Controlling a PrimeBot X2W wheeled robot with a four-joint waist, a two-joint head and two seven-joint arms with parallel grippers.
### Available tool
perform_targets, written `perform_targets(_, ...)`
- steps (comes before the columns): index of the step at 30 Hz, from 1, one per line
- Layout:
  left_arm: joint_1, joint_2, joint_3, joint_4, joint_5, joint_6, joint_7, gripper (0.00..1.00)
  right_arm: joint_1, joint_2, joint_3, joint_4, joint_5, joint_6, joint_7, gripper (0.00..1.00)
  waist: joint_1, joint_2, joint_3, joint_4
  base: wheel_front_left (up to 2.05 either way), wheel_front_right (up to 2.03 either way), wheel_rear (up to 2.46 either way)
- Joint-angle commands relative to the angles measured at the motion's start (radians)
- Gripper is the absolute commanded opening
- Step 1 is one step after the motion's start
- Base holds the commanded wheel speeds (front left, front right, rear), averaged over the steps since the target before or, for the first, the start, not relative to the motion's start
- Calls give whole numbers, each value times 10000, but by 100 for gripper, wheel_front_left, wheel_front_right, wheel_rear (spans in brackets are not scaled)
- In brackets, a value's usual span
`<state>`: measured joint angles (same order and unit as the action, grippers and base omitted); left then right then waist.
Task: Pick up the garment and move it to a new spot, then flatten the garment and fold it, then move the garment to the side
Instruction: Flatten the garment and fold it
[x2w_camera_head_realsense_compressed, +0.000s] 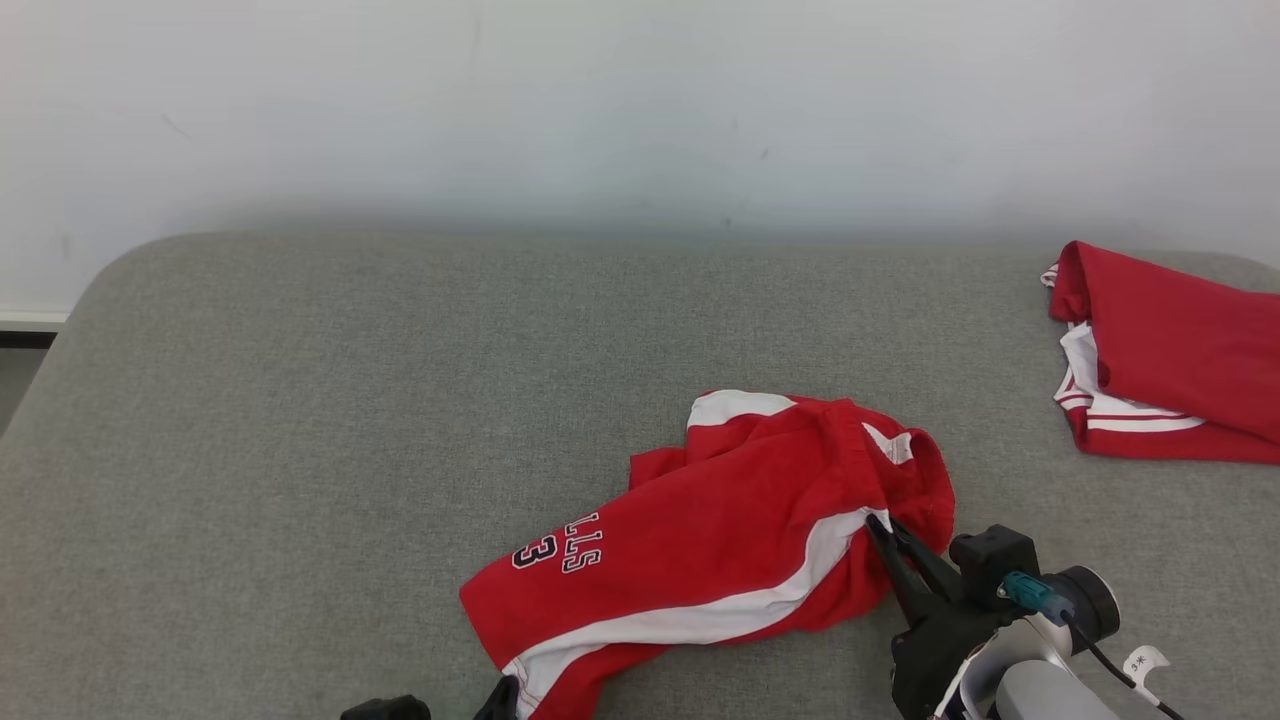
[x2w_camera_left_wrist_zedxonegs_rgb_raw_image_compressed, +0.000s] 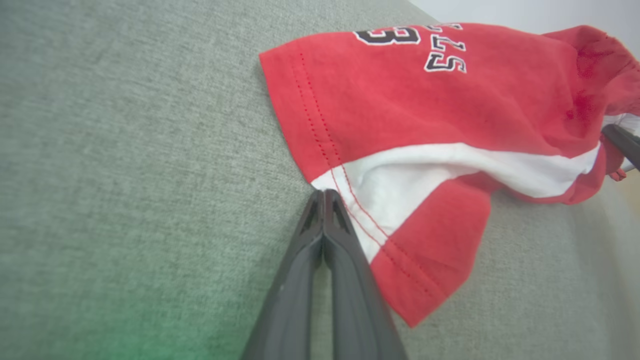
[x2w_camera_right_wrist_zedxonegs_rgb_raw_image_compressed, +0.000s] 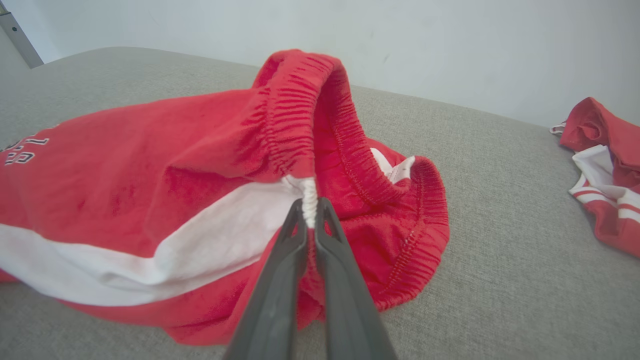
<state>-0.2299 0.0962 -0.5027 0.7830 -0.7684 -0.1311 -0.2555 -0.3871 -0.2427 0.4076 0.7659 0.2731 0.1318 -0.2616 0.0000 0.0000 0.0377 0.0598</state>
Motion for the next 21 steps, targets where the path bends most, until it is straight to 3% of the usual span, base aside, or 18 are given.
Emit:
perform_targets(1, 33, 103, -143, -38, -95, 12, -45, 0, 59, -71, 57, -120, 102, -19, -48, 0, 0, 0, -59, -40, 0, 0, 0)
perform_targets(5, 243, 343, -188, -378, -195, 12, -88, 0, 310, -171, -66, -652, 111, -19, -48, 0, 0, 0, -132, -80, 0, 0, 0)
perform_targets(15, 717, 870, 1400, -2400, 872, 78, -85, 0, 1315, -383, -574, -2043, 495, -19, -47, 0, 0, 0, -343, 39, 0, 0, 0)
perform_targets(21, 874, 952, 1663, -2963, 1414, 111, -86, 0, 2362, -404, -706, -2731, 929, -19, -33, 0, 0, 0, -489, 57, 0, 0, 0)
